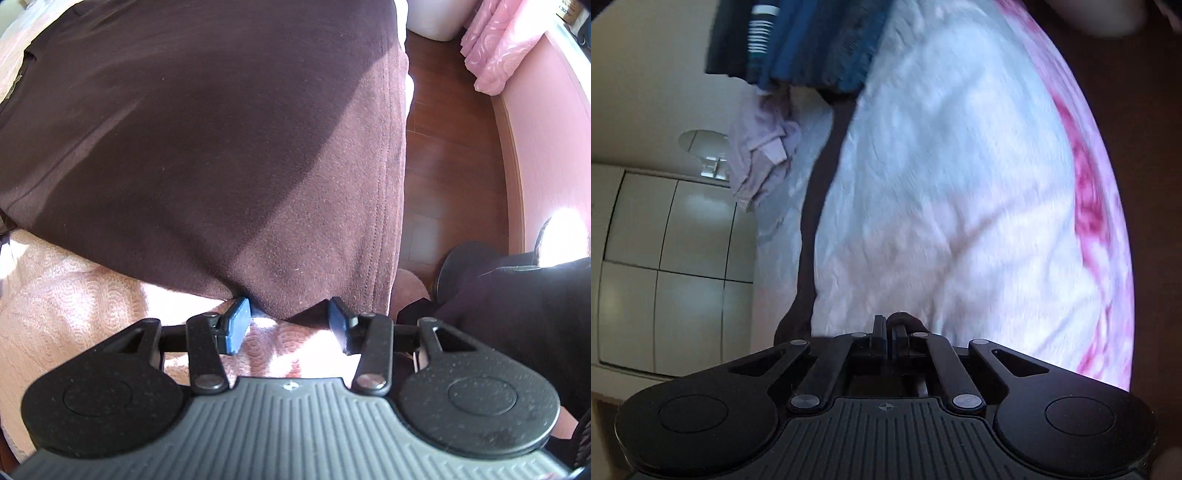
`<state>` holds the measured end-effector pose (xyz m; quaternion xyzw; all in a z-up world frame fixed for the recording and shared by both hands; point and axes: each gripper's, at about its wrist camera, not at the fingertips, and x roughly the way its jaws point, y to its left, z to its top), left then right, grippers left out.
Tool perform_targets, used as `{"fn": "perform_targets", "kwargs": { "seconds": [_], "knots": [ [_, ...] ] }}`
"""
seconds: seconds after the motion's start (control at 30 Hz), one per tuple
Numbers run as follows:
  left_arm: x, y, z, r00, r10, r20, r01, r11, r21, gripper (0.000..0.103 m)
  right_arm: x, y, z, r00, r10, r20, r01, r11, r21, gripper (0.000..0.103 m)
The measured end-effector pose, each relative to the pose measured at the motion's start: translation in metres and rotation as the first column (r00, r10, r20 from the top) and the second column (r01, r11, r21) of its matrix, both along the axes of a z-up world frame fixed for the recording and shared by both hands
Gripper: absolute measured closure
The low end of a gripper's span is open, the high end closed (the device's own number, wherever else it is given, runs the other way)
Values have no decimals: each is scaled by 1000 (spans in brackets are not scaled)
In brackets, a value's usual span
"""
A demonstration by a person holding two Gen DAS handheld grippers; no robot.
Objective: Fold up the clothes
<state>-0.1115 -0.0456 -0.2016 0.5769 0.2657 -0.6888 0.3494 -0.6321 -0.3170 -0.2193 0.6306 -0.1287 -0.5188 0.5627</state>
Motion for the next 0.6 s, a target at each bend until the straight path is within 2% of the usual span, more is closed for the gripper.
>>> {"fn": "perform_targets", "kwargs": {
  "seconds": [0.27, 0.33, 0.37, 0.4, 0.47, 0.6],
  "knots": [
    [3, -1, 12, 999, 38, -30, -39, 999, -22, 62, -1, 9, -7, 997, -28, -70, 31, 999, 45, 100],
    [5, -3, 19, 997, 56, -51, -58, 997, -43, 62, -1, 11, -9, 996, -35, -87, 40, 998, 56, 88],
    [8, -4, 23, 995, 77, -68, -80, 995, -52, 62, -1, 12, -9, 995, -38, -96, 44, 997, 61, 75],
    [12, -6, 26, 991, 101, -88, -107, 992, -60, 62, -2, 14, -10, 994, -42, -101, 49, 997, 64, 50],
    [18, -9, 29, 984, 141, -106, -148, 987, -66, 62, -3, 20, -4, 997, -53, -54, 56, 998, 41, 22],
    [24, -12, 26, 981, 166, -103, -174, 982, -69, 62, 3, 16, -17, 999, -1, 44, -1, 999, 54, 22]
  ]
}}
